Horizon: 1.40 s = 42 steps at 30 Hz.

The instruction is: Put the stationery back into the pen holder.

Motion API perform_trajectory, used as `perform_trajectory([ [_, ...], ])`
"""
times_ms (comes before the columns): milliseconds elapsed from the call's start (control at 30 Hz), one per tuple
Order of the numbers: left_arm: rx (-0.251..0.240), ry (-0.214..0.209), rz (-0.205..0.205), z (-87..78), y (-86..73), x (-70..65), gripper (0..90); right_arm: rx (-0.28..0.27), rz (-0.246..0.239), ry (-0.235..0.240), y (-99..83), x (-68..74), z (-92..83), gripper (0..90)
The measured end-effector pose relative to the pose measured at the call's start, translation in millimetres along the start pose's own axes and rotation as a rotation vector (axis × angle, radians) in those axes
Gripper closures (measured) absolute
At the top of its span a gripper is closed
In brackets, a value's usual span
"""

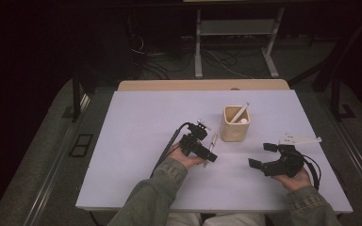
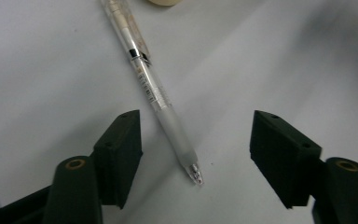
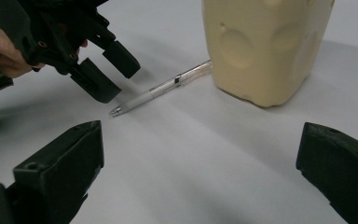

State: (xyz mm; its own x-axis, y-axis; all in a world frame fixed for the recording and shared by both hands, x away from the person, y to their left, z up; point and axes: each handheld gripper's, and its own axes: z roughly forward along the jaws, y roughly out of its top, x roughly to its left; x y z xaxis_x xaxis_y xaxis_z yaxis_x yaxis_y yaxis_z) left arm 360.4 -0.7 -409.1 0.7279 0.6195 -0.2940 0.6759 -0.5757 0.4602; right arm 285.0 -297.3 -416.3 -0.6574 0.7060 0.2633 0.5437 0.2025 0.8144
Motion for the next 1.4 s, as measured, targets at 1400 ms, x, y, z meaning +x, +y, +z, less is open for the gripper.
perform_trajectory([
  [1400,-0.007,0.154,-0.063,23.1,-4.0,-8.5,71.5,-0.02,0.004,0.0,0.2,-0.1,-3.1,0.4],
])
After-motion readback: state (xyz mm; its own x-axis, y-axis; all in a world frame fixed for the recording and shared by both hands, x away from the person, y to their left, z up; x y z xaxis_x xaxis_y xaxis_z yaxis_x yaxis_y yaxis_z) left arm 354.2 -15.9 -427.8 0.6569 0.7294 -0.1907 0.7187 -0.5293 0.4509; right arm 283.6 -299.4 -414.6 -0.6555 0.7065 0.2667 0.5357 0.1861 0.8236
